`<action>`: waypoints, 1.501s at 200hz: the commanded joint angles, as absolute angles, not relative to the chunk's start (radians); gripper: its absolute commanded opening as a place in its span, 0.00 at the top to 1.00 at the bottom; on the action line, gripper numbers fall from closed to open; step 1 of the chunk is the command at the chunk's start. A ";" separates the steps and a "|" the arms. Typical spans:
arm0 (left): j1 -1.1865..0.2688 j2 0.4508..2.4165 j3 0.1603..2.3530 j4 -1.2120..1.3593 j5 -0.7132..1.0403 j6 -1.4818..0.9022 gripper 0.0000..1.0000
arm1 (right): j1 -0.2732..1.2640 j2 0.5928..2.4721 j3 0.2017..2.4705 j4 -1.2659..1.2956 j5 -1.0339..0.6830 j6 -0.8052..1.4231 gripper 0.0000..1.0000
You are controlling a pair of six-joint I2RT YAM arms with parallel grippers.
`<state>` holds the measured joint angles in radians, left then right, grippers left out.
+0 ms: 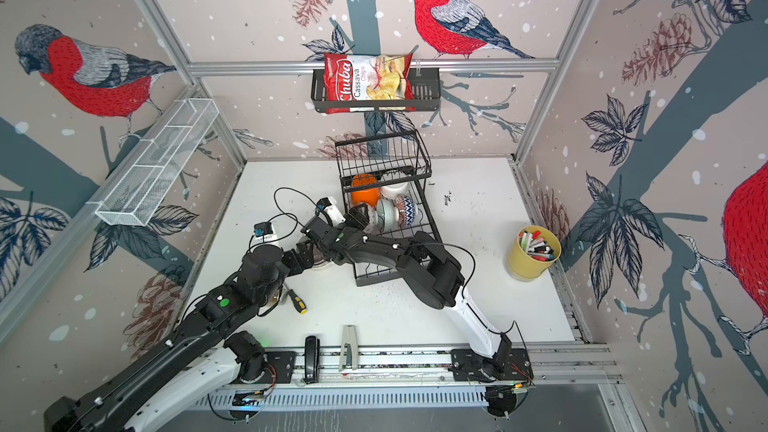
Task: Load the bowls into the dish rack
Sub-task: 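Open and withdraw the right gripper while the left gripper reaches to the purple-striped bowls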
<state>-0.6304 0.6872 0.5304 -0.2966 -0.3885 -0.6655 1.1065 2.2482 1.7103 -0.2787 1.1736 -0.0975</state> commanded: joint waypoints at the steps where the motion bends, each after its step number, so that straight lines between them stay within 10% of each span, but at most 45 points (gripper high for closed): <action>1: -0.628 0.677 0.529 -0.242 -0.370 -0.678 0.04 | 1.111 2.225 1.710 -0.302 1.163 -0.053 0.32; 69: -0.628 0.612 0.523 -0.252 -0.363 -0.683 0.04 | 1.094 2.153 1.658 -0.345 1.099 0.038 0.17; 300: -0.618 0.745 0.612 -0.298 -0.346 -0.677 0.04 | 1.042 1.824 1.355 -0.364 0.858 0.246 0.13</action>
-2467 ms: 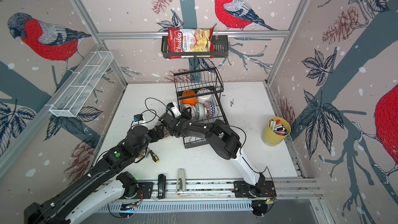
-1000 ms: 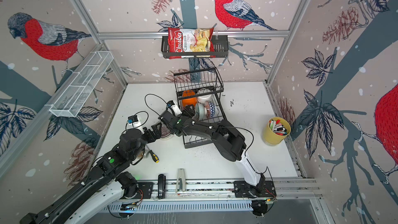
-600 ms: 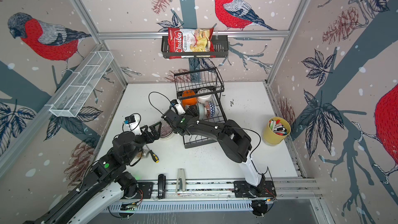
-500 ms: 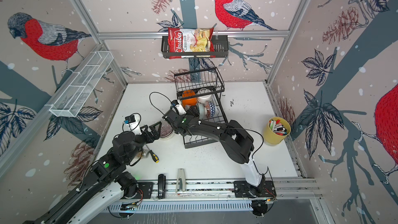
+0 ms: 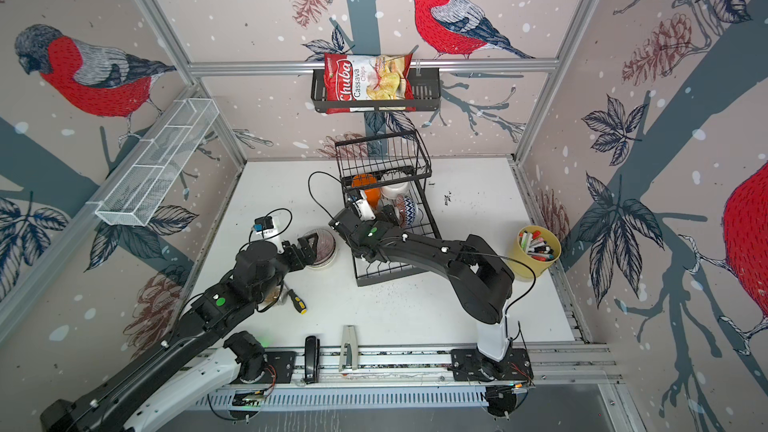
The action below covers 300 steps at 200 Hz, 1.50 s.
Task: Load the bowls into the dish rack
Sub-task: 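Open and withdraw the right gripper while the left gripper reaches to the purple-striped bowls, then grasp the rim of the top purple-striped bowl with the left gripper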
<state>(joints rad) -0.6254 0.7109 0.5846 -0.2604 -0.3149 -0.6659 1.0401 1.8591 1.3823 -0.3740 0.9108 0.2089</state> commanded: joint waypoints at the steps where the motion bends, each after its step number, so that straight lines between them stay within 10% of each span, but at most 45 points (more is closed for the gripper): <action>1: -0.618 0.747 0.613 -0.300 -0.348 -0.677 0.04 | 1.043 1.823 1.353 -0.363 0.856 0.246 0.13; 113: -0.449 0.932 0.653 -0.374 -0.156 -0.682 0.07 | 1.046 1.514 1.114 -0.331 0.644 0.322 0.12; 300: -0.398 1.123 0.705 -0.453 -0.175 -0.617 0.49 | 1.026 1.446 0.993 -0.311 0.646 0.345 0.12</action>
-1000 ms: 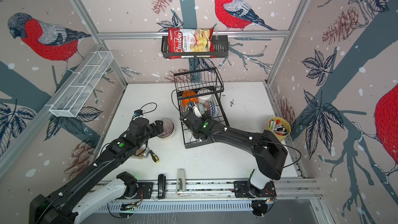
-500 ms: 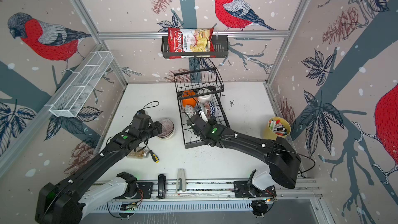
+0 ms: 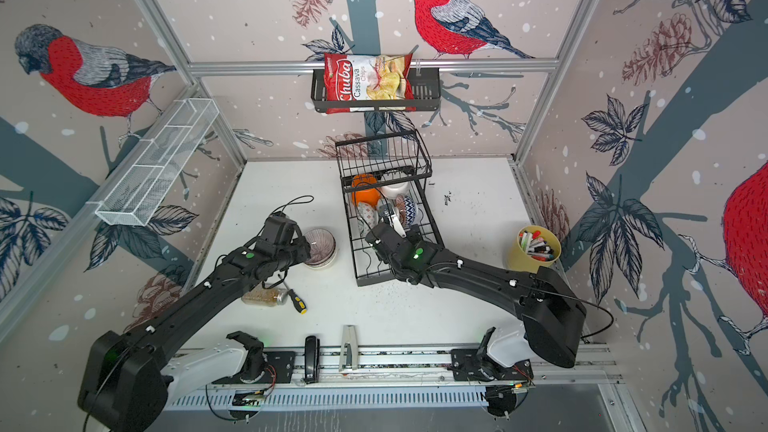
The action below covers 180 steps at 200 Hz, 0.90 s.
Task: Load the bowls into the dish rack
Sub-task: 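Grasp the rim of the top purple-striped bowl with the left gripper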
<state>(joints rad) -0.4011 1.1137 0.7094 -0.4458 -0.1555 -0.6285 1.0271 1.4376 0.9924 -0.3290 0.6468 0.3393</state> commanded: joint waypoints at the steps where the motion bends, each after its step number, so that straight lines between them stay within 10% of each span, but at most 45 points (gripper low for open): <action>1: -0.398 1.124 0.705 -0.454 -0.175 -0.616 0.50 | 1.025 1.446 0.994 -0.310 0.646 0.345 0.12; 180: -0.393 1.174 0.705 -0.423 -0.184 -0.616 0.91 | 1.026 1.511 1.025 -0.324 0.648 0.345 0.12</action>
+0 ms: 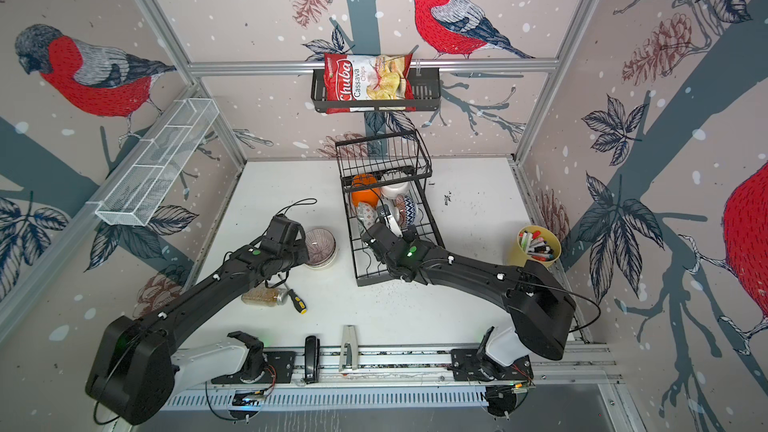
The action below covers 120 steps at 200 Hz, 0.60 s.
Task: Load the bowls into the dish rack
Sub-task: 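Grasp the rim of the top purple-striped bowl with the left gripper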
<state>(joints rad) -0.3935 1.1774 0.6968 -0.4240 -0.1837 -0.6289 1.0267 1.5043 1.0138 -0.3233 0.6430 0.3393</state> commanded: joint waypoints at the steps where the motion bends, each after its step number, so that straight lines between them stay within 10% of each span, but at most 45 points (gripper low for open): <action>1: -0.393 1.172 0.704 -0.422 -0.185 -0.617 0.91 | 1.026 1.509 1.025 -0.324 0.648 0.345 0.12; 120: -0.393 1.141 0.718 -0.409 -0.180 -0.585 1.00 | 1.028 1.545 1.062 -0.333 0.631 0.330 0.12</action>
<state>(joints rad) -0.3935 1.1538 0.7105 -0.4129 -0.1852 -0.6014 1.0271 1.5379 1.0504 -0.3313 0.6357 0.3386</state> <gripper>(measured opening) 0.076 0.877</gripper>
